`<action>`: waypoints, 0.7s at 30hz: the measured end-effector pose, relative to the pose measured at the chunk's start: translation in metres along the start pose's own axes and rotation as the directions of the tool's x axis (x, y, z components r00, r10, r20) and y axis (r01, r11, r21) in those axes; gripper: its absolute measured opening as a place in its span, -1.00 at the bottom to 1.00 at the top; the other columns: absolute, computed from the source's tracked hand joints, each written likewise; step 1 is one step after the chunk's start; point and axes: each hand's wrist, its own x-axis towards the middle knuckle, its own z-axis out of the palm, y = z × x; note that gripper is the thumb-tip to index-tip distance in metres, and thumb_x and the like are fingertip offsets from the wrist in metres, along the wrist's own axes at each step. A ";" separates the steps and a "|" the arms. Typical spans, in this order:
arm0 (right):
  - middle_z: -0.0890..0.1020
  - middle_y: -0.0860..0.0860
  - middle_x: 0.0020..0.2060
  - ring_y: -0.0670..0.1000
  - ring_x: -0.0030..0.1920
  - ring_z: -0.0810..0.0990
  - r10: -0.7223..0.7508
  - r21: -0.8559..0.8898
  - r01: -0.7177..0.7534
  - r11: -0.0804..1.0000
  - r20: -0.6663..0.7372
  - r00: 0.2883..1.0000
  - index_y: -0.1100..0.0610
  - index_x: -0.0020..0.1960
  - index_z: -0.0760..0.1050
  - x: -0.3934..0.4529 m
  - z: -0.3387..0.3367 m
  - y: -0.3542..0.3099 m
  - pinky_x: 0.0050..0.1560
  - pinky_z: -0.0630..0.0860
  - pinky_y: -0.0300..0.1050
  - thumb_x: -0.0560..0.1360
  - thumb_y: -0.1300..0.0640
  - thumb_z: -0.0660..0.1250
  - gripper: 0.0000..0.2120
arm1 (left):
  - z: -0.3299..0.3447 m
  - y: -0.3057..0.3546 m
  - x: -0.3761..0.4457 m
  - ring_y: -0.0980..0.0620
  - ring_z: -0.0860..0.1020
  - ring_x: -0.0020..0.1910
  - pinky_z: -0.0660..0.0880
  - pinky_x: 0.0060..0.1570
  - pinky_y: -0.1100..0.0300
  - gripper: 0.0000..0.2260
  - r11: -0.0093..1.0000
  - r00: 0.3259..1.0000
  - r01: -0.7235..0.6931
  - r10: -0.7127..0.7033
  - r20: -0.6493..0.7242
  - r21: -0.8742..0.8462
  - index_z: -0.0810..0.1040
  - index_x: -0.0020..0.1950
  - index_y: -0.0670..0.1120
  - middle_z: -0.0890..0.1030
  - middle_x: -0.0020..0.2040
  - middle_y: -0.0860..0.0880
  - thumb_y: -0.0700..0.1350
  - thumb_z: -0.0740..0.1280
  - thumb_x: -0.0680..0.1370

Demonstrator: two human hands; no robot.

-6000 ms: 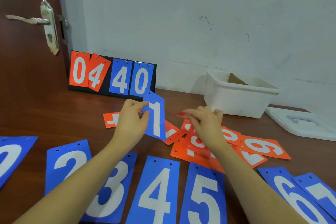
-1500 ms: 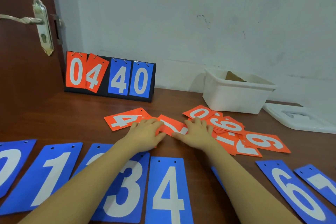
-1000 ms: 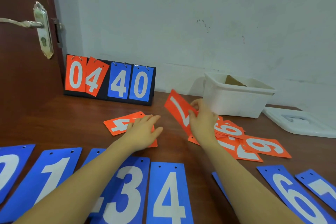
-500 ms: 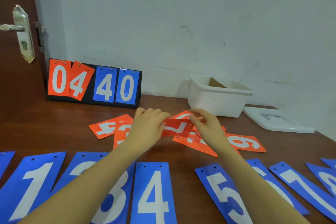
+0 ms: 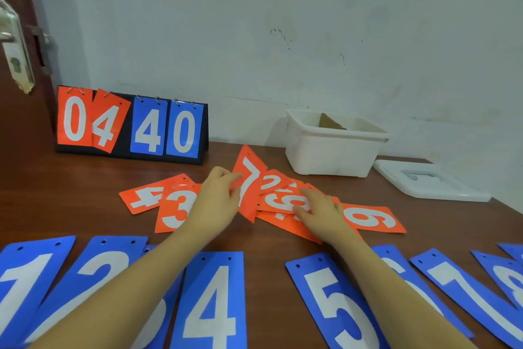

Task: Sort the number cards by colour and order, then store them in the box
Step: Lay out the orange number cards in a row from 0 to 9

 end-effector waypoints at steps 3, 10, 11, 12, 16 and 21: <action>0.21 -0.01 0.49 0.05 0.49 0.12 0.004 -0.048 0.002 0.999 0.123 0.992 -0.05 0.50 0.06 0.008 0.001 0.002 0.44 -0.06 0.11 0.58 -0.12 0.09 -0.46 | 0.001 0.002 -0.002 0.12 0.40 0.12 0.34 0.03 0.35 -0.62 0.999 0.999 0.038 -0.037 0.016 -0.037 0.33 0.40 -0.07 0.39 0.24 -0.03 -0.18 0.21 0.58; 0.16 0.08 0.43 0.18 0.42 0.13 0.051 -0.115 -0.029 0.993 0.192 0.980 -0.04 0.46 0.15 0.023 -0.003 0.001 0.40 0.04 0.14 0.43 -0.25 0.22 -0.33 | 0.001 0.006 -0.001 0.05 0.42 0.18 0.40 0.03 0.31 -0.57 0.994 0.997 0.079 -0.080 0.001 -0.081 0.30 0.41 -0.06 0.39 0.23 -0.04 -0.16 0.27 0.55; 0.19 0.08 0.40 0.16 0.40 0.15 0.050 -0.080 -0.036 0.996 0.180 0.982 -0.03 0.43 0.19 0.023 -0.004 0.001 0.39 0.06 0.12 0.41 -0.24 0.26 -0.34 | 0.000 0.006 -0.001 0.04 0.43 0.19 0.42 0.05 0.28 -0.57 0.993 0.996 0.084 -0.085 -0.007 -0.083 0.30 0.42 -0.06 0.39 0.23 -0.05 -0.16 0.27 0.55; 0.21 0.06 0.38 0.15 0.39 0.17 0.045 -0.055 -0.036 0.998 0.170 0.984 -0.02 0.41 0.22 0.022 -0.004 0.001 0.38 0.07 0.10 0.40 -0.23 0.28 -0.35 | -0.001 0.006 -0.001 0.02 0.43 0.20 0.44 0.07 0.25 -0.56 0.992 0.996 0.091 -0.093 -0.015 -0.085 0.30 0.42 -0.07 0.39 0.24 -0.06 -0.16 0.27 0.55; 0.36 0.01 0.29 0.07 0.34 0.27 0.004 0.055 -0.009 0.998 0.085 0.996 0.00 0.32 0.26 0.015 -0.006 0.000 0.36 0.06 0.05 0.38 -0.16 0.37 -0.40 | -0.004 0.005 -0.004 0.00 0.43 0.23 0.45 0.13 0.18 -0.55 0.991 0.994 0.106 -0.108 -0.026 -0.075 0.28 0.43 -0.07 0.38 0.26 -0.07 -0.16 0.27 0.55; 0.41 -0.04 0.29 0.02 0.29 0.31 -0.078 0.246 0.090 0.965 -0.057 0.995 -0.07 0.37 0.24 -0.008 -0.021 -0.005 0.38 0.06 0.02 0.43 -0.03 0.39 -0.43 | -0.010 0.007 -0.011 0.02 0.43 0.18 0.43 0.07 0.24 -0.57 0.987 0.988 0.116 -0.125 -0.085 -0.109 0.29 0.42 -0.09 0.38 0.26 -0.08 -0.18 0.26 0.55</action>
